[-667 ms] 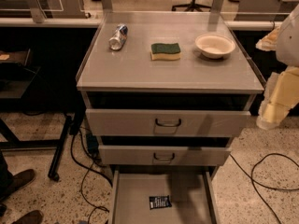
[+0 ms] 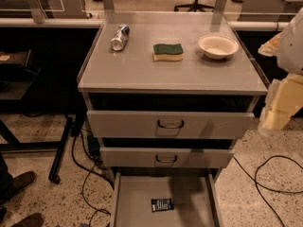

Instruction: Pick rxbar blueberry from bottom drawer and place on counter

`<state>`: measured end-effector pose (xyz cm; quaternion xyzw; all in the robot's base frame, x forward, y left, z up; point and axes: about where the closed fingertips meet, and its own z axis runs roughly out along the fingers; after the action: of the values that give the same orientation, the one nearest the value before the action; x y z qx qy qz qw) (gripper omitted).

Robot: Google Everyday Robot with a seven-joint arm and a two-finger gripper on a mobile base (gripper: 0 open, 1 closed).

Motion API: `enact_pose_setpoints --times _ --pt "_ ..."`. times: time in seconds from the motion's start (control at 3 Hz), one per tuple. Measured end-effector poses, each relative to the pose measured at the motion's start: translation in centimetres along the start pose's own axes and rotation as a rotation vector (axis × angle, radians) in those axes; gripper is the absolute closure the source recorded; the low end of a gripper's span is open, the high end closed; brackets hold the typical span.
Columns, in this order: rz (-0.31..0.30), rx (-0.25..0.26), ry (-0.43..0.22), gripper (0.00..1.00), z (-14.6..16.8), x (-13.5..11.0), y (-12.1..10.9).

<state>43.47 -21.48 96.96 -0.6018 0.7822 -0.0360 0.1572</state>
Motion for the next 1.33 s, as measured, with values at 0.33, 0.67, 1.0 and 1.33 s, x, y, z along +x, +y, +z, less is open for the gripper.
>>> enact_pose_setpoints --times 0.33,0.67,1.0,1.33 --pt "-0.005 -0.005 0.019 0.00 2.1 0.0 1.5" --pt "-0.027 -0.085 0.057 0.00 8.1 0.7 4.8" --pt "-0.027 -0.090 0.047 0.00 8.3 0.7 4.9" --pt "-0.028 -0.114 -0.009 0.00 9.5 0.7 5.7"
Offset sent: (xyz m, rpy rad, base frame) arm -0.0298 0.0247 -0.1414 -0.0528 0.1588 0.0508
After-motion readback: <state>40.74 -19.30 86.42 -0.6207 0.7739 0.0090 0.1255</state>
